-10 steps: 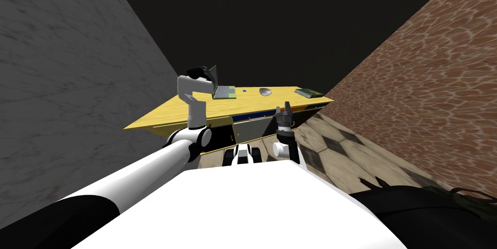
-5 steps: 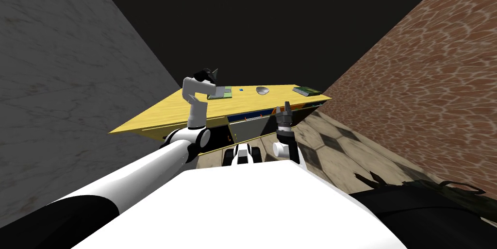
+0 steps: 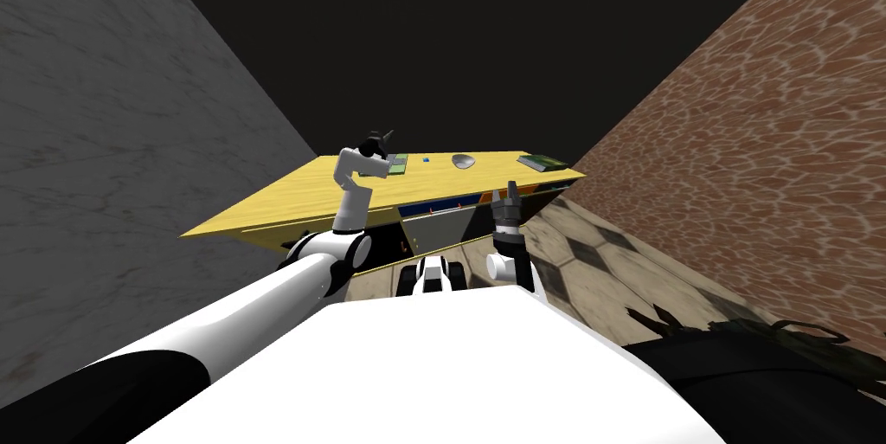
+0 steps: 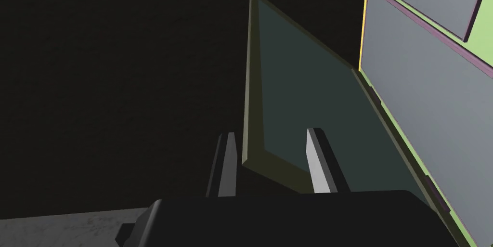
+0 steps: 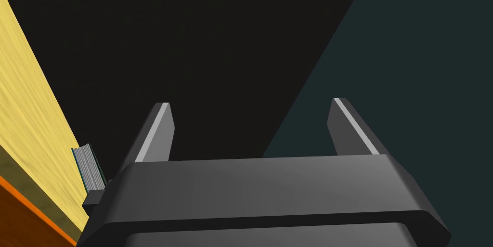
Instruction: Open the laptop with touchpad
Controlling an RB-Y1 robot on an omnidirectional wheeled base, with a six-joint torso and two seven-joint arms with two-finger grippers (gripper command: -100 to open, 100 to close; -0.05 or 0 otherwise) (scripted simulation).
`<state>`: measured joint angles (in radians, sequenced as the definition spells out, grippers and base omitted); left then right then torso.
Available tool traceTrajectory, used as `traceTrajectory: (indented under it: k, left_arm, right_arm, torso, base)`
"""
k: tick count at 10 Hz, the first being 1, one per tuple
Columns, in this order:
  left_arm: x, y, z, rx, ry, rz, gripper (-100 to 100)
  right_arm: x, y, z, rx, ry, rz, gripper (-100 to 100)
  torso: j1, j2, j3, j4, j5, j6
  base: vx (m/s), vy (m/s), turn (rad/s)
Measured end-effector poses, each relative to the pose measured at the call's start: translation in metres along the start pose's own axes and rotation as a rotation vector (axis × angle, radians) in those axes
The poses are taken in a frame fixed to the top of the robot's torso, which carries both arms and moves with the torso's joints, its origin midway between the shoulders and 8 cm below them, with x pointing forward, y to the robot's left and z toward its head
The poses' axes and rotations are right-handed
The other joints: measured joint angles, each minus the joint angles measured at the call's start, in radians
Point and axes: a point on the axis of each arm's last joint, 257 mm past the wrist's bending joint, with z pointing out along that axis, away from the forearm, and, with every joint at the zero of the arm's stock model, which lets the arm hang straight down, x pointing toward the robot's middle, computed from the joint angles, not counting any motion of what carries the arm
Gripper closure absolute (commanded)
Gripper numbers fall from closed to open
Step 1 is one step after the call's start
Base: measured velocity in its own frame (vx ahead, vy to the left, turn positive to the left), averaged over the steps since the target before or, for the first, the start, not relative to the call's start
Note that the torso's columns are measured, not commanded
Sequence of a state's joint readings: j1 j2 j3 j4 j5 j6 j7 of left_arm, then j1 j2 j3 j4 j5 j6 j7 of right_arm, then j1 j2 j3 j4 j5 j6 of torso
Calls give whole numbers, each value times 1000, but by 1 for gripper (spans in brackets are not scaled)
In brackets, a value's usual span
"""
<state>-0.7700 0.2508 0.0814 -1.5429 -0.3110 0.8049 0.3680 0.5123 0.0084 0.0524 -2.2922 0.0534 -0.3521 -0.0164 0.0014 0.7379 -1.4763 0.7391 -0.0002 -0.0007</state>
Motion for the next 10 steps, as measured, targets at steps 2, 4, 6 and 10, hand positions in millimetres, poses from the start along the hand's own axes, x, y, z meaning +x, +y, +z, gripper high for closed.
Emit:
traceTrajectory:
  k: [2,4,6,10]
  left_arm:
    - [0,11,4,-2,-2,84,100]
    - [1,21,6,-7,-2,133,100]
    - [-6,39,9,-6,-14,222,-100]
    - [-4,16,6,-15,-28,221,-100]
  right_arm:
    - [0,0,0,0,0,0,0]
    - [0,0,0,0,0,0,0]
    - [0,0,0,0,0,0,0]
    - [0,0,0,0,0,0,0]
  torso:
    - [-3,0,0,0,-1,1]
    - [-2,1,1,2,-1,1]
    - [-3,1,1,-1,0,1]
    - [-1,4,3,3,-1,0]
  base:
    - [-8,-66,-5]
    - [-5,-38,-19]
    - [5,-40,-41]
    - [-2,52,-42]
